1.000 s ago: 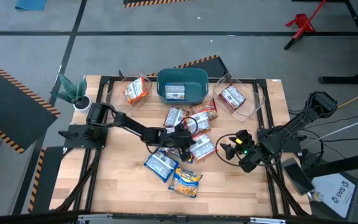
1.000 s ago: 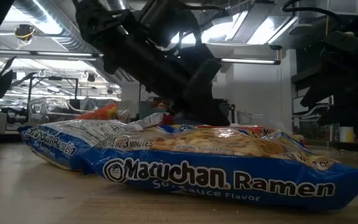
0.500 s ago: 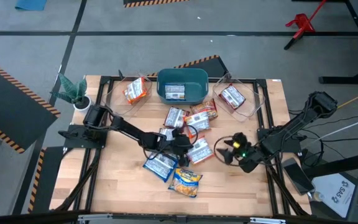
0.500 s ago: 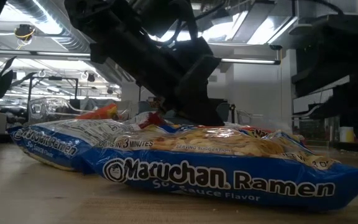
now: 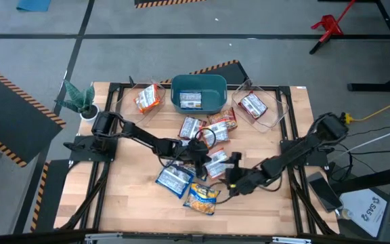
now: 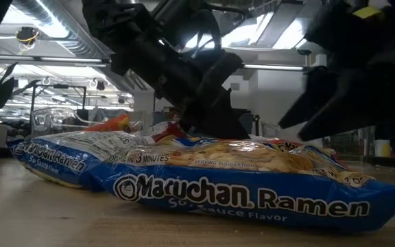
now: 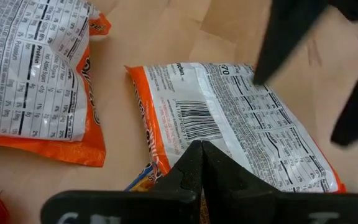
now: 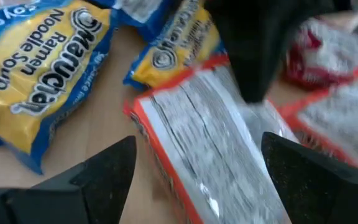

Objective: Sort Maruchan noodles
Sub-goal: Put the orange noodle pack into the left transparent bin

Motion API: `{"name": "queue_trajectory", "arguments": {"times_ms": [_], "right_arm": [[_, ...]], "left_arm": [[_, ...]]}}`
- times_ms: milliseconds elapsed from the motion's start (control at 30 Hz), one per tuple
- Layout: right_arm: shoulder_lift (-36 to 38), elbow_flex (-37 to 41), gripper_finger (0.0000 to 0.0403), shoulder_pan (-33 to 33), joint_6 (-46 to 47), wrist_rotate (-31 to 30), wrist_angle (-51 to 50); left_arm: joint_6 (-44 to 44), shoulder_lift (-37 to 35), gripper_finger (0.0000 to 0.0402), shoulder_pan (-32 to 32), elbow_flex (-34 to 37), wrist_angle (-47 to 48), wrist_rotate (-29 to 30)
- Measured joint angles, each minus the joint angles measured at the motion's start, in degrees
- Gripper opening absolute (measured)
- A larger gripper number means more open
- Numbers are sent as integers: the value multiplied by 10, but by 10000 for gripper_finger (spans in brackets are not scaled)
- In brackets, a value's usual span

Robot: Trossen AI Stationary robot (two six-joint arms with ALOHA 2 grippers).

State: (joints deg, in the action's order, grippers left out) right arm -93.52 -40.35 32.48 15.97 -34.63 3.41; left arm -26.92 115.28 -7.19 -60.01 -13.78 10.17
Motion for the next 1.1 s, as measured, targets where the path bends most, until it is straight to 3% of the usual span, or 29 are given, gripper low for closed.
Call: {"name": "queue_trajectory", "arguments": {"times_ms": [267,467,667,800,933,1100], "right_arm": [[-86,-116,330,5,-58,-39,-108],[-123,-120,330,5,-16,-45,-130],[-152,-120,330,5,63,-136,-182],[-160,-121,328,-7,68,-147,-173],[-161,-121,300,-17,67,-137,-163],[-163,-120,224,-20,59,-131,-166]], "left_arm": [[-10,0,0,13,0,0,-22],[-11,0,0,18,-1,4,-27],[-12,0,0,17,-1,4,-22],[-15,0,0,17,-1,4,-27],[-24,0,0,17,0,0,-31],[-25,-3,0,10,4,-25,-24]]}}
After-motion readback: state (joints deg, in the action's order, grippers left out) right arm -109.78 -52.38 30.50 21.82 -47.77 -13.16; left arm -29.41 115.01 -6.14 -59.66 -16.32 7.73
